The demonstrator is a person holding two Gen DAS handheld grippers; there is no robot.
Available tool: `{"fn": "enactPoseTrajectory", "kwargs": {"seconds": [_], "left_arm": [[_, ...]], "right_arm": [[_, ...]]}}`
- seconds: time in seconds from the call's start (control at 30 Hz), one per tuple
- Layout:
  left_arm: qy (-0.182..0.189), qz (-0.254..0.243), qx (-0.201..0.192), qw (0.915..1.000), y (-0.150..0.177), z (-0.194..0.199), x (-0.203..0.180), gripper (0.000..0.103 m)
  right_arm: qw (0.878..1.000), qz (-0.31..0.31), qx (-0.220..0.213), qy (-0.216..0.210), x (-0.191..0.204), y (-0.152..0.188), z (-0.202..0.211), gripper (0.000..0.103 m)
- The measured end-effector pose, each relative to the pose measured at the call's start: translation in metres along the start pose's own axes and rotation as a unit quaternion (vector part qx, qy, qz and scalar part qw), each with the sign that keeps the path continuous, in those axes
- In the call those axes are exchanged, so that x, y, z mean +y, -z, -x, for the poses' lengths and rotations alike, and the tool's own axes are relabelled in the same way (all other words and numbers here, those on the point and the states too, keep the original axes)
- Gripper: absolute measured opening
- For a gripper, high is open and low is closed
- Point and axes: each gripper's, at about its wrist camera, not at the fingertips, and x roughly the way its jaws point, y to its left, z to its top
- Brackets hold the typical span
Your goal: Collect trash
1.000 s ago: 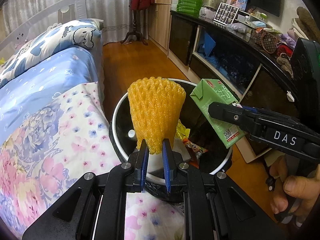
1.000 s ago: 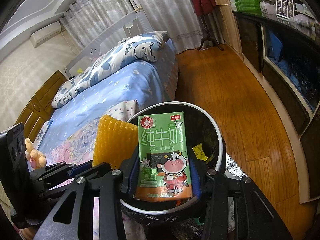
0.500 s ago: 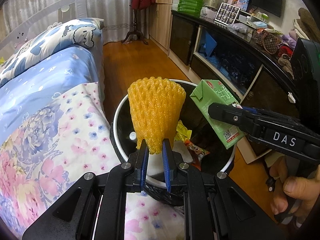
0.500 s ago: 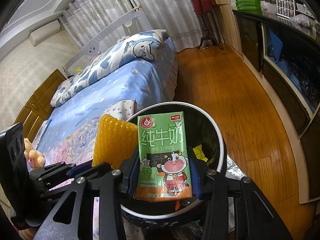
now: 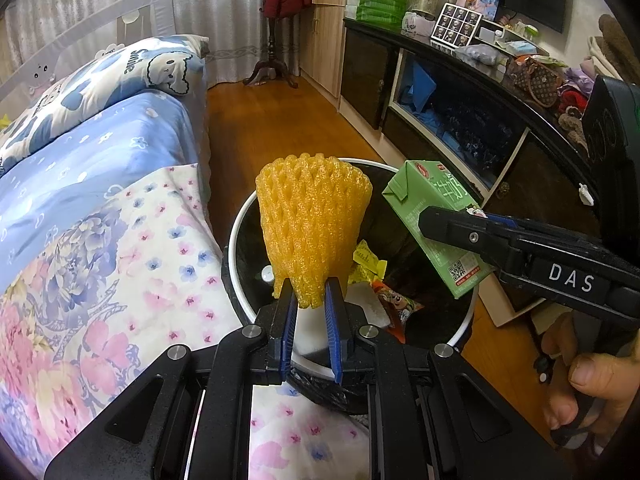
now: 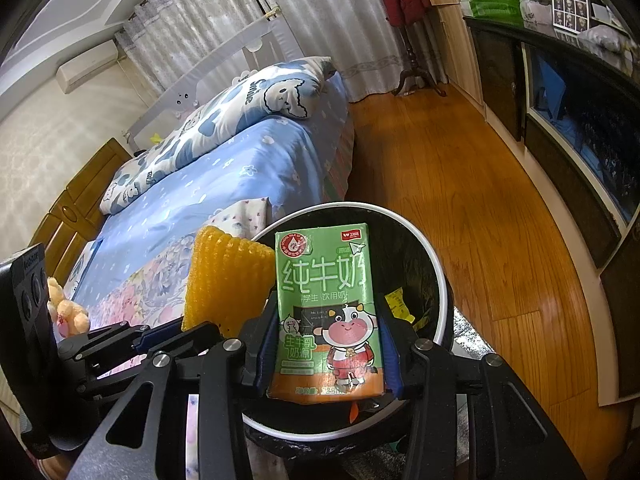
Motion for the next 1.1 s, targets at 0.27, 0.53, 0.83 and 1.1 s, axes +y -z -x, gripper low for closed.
{"fn": "enactPoseTrajectory", "kwargs": {"seconds": [0.27,0.53,0.83,1.1], "left_arm": [[-0.001,0.002,-0.003,1.0,-0.002,0.002,0.002,0.029],[-0.011,0.021,-0.029,0.9993,0.011,0.023,0.011,0.059],[-0.028,0.077,-0.057,0.9951,0.064,0.065,0.039,0.063],[-0.044,0.114,-0.102,0.9873,0.116,0.126,0.061,0.067]], "right_arm": [[1.0,-0.008,-0.001,-0.002,-0.004,-0.001,-0.003,0.046],[0.999,-0.047,-0.009,-0.01,-0.014,0.005,0.007,0.059],[0.998,-0.044,-0.036,-0.018,0.008,0.021,0.036,0.08],[0.998,-0.035,-0.04,-0.017,0.043,0.053,0.059,0.09]]}}
